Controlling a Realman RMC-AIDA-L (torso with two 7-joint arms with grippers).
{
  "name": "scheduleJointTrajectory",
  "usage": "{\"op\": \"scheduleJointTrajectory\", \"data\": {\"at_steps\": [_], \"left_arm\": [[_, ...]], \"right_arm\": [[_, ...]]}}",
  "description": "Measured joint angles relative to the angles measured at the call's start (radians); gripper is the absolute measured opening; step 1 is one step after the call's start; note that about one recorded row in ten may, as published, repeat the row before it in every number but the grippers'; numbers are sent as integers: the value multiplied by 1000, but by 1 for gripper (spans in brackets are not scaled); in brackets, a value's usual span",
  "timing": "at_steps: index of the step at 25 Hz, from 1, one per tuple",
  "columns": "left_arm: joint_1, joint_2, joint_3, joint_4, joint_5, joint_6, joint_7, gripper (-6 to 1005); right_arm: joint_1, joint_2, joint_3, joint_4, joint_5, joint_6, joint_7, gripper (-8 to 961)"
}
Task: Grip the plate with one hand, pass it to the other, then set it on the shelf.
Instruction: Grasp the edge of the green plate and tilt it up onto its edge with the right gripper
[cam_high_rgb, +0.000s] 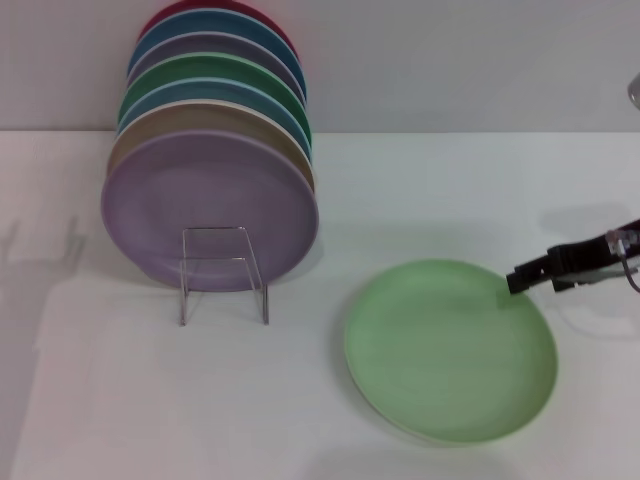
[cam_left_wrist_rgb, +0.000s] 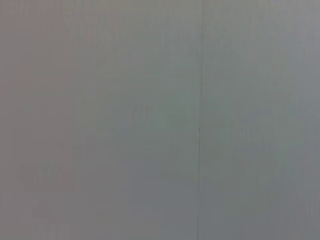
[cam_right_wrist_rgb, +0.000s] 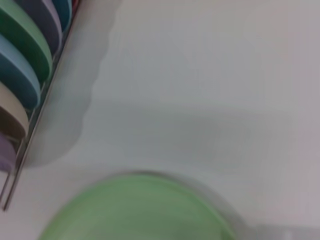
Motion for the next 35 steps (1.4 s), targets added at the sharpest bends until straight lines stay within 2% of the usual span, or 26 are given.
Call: {"op": "scheduleJointTrajectory", "data": {"at_steps": [5, 24, 29, 35], "left_arm": [[-1, 0, -2, -3, 0, 0, 0, 741], [-3, 0, -4, -5, 0, 6, -2, 741], [-3, 0, -17, -5, 0, 7, -2, 741], [-3, 0, -22, -5, 0, 8, -2, 741]], "right_arm": [[-6, 1, 3, -28, -9, 25, 2, 667], [28, 0, 0, -186, -12, -39, -45, 624], [30, -1, 5, -190, -12, -34, -45, 613], [30, -1, 5, -191, -12, -34, -43, 376]]}}
